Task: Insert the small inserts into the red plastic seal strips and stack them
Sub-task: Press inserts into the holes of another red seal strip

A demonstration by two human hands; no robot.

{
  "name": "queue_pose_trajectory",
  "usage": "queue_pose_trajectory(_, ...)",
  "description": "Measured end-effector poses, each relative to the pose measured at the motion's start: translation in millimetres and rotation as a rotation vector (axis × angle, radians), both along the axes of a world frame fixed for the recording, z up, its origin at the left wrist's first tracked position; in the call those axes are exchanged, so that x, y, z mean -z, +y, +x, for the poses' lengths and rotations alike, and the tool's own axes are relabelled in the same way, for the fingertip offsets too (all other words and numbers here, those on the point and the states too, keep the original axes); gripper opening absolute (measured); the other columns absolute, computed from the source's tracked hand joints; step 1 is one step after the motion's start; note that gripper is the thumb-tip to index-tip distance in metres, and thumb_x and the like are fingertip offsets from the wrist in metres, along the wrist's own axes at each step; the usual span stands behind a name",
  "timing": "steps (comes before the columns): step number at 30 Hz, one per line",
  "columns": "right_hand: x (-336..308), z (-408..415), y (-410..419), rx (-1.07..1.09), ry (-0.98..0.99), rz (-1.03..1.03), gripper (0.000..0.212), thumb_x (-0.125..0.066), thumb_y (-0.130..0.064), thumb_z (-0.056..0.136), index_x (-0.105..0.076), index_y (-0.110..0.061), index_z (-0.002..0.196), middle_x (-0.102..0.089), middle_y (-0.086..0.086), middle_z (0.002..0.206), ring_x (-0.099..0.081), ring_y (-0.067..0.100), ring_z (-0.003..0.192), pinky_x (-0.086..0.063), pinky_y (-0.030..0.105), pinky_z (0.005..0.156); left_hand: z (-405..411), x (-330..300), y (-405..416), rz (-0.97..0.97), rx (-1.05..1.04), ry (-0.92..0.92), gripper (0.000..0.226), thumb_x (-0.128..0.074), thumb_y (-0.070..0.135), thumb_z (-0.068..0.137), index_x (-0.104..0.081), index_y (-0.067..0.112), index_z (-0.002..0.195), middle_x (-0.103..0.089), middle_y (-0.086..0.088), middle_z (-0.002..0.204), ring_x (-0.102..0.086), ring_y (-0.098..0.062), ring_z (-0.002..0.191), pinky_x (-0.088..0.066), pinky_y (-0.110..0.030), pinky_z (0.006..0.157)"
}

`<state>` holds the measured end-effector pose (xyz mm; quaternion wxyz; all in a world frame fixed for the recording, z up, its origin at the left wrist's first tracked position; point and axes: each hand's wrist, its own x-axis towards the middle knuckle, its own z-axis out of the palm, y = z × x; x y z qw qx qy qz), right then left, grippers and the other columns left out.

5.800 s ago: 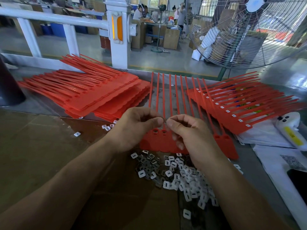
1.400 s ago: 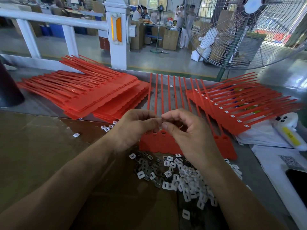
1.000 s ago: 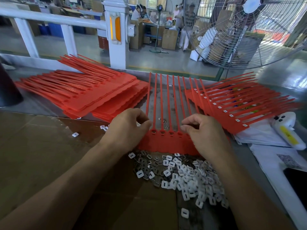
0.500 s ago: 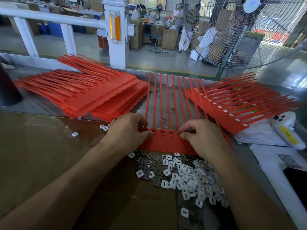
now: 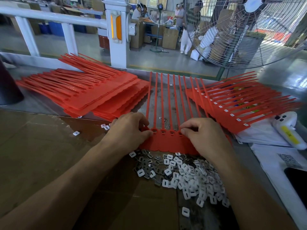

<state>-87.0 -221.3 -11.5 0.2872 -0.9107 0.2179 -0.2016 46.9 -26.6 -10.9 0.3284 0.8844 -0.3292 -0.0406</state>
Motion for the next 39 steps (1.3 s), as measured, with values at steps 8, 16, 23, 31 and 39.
queue_pose_trajectory(8,-8,2,44,-0.482,0.189,0.011,0.01,-0.078,-0.032,0.09,-0.077,-0.036,0.099,-0.067,-0.022,0.099,-0.064,-0.006,0.094,-0.049,0.019,0.084,1,1,-1,0.012,0.01,-0.016,0.029,-0.076,0.043,0.087,-0.067,0.031,0.112,-0.063,0.015,0.101,-0.058,-0.008,0.095,-0.049,-0.047,0.099)
queue_pose_trajectory(16,-6,6,59,-0.52,0.207,-0.112,0.014,-0.077,-0.034,0.091,-0.075,-0.033,0.105,-0.065,-0.018,0.107,-0.061,0.0,0.099,-0.054,0.031,0.091,2,2,0,0.016,0.013,-0.019,0.028,-0.076,0.042,0.087,-0.067,0.032,0.112,-0.062,0.016,0.1,-0.058,-0.006,0.092,-0.05,-0.046,0.098)
queue_pose_trajectory(23,-5,6,61,-0.516,0.173,-0.13,0.007,-0.073,-0.032,0.095,-0.075,-0.031,0.101,-0.065,-0.018,0.103,-0.061,0.0,0.095,-0.054,0.03,0.087,2,2,-2,0.016,0.004,-0.028,0.03,-0.075,0.042,0.088,-0.068,0.03,0.114,-0.064,0.014,0.101,-0.06,-0.01,0.096,-0.049,-0.047,0.099)
queue_pose_trajectory(31,-3,6,61,-0.405,0.021,-0.055,0.006,-0.067,-0.025,0.099,-0.072,-0.028,0.098,-0.071,-0.015,0.085,-0.068,0.001,0.077,-0.057,0.022,0.068,1,3,-1,0.003,-0.008,-0.021,0.028,-0.075,0.041,0.086,-0.069,0.029,0.112,-0.063,0.015,0.094,-0.058,-0.008,0.09,-0.05,-0.046,0.096)
queue_pose_trajectory(39,-7,1,32,-0.196,-0.051,0.15,0.009,-0.076,-0.029,0.093,-0.079,-0.035,0.087,-0.073,-0.028,0.083,-0.068,-0.009,0.077,-0.045,0.005,0.065,1,2,-1,-0.007,-0.002,-0.012,0.025,-0.077,0.041,0.087,-0.069,0.032,0.109,-0.057,0.021,0.087,-0.056,-0.005,0.089,-0.049,-0.047,0.099)
